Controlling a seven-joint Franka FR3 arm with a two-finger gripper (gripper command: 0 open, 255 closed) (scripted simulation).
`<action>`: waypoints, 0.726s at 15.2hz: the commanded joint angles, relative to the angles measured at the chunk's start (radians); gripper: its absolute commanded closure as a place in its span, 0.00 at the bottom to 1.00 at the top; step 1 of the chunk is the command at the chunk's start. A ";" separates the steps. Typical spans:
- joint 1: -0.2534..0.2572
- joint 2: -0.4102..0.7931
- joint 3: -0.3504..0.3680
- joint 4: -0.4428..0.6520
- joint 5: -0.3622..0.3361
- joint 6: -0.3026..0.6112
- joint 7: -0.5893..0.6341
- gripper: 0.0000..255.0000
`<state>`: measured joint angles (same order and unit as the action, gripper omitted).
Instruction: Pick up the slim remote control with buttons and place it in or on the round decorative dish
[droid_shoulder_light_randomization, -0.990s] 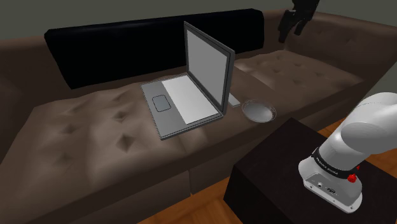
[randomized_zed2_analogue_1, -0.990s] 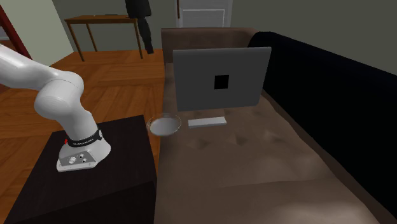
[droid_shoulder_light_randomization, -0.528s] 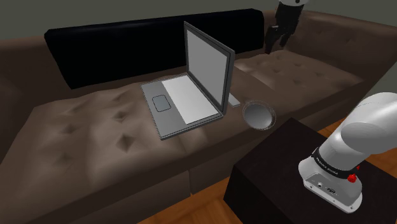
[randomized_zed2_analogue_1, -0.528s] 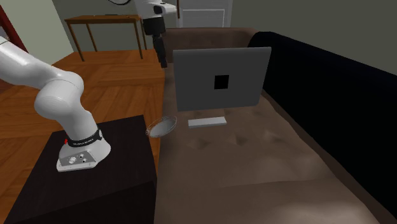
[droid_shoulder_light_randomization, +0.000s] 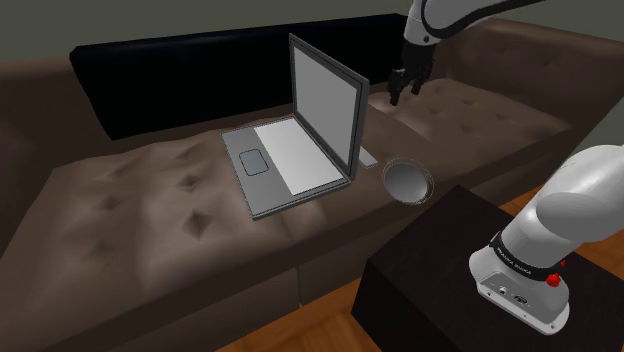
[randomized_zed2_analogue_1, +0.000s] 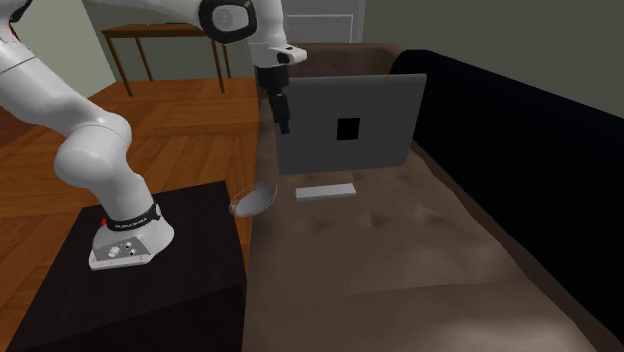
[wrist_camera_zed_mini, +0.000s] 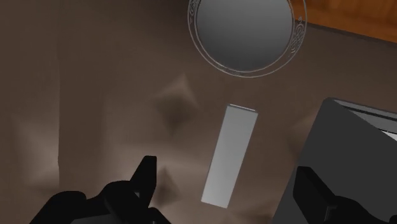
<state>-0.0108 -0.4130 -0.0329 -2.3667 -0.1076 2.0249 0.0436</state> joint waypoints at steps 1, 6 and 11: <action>0.000 0.065 -0.006 -0.009 0.003 0.070 -0.002 0.00; 0.003 0.243 -0.014 0.026 0.016 0.201 -0.007 0.00; 0.005 0.430 -0.016 0.092 0.037 0.310 -0.018 0.00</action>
<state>-0.0065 -0.0268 -0.0492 -2.2947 -0.0756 2.3123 0.0277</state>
